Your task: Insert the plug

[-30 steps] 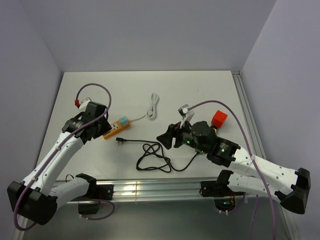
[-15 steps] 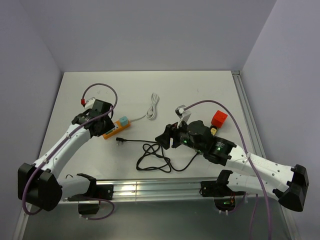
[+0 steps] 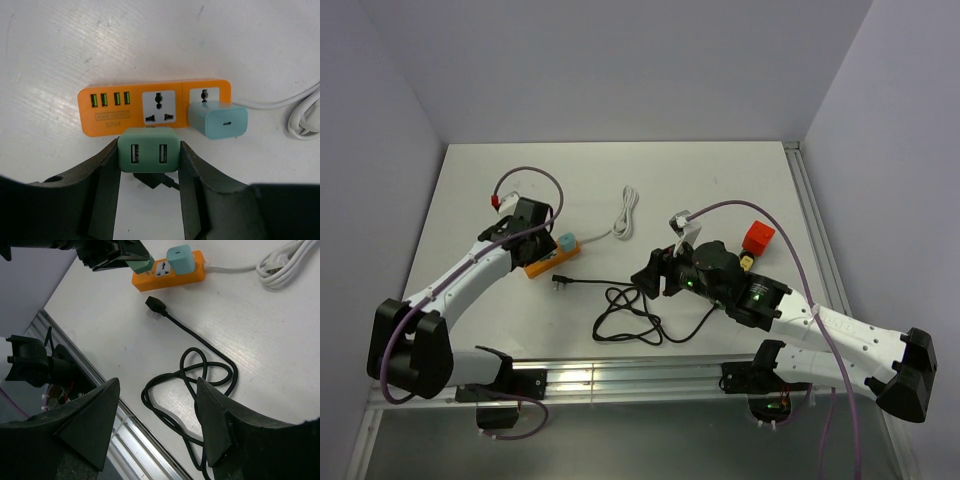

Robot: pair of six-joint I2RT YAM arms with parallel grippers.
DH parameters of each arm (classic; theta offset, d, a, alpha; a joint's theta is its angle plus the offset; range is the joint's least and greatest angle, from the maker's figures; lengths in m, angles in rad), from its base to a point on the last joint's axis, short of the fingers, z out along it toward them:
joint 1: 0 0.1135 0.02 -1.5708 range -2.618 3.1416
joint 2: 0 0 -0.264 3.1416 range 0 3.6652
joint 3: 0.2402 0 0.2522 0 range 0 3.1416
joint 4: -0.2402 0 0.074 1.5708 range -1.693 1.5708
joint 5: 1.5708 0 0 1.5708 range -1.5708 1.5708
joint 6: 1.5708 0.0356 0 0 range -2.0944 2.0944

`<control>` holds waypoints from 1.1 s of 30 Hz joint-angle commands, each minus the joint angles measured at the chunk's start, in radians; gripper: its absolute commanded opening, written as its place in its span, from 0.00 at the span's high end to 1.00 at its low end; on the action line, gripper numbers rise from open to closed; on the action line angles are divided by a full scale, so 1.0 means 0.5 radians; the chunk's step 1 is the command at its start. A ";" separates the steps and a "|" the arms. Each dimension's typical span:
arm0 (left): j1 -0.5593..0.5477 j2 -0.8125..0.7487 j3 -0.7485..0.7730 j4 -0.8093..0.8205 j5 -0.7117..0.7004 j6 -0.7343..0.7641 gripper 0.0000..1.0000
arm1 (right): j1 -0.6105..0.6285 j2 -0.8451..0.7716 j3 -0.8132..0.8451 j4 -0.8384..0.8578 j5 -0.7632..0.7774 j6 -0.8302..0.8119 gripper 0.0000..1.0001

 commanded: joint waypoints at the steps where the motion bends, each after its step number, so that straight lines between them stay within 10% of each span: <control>1: 0.008 0.078 0.000 0.204 -0.005 -0.016 1.00 | -0.004 -0.004 0.023 0.036 0.036 -0.020 0.30; 33: 0.008 0.112 -0.089 0.235 -0.048 0.036 1.00 | -0.001 0.048 0.029 0.063 -0.031 -0.017 0.30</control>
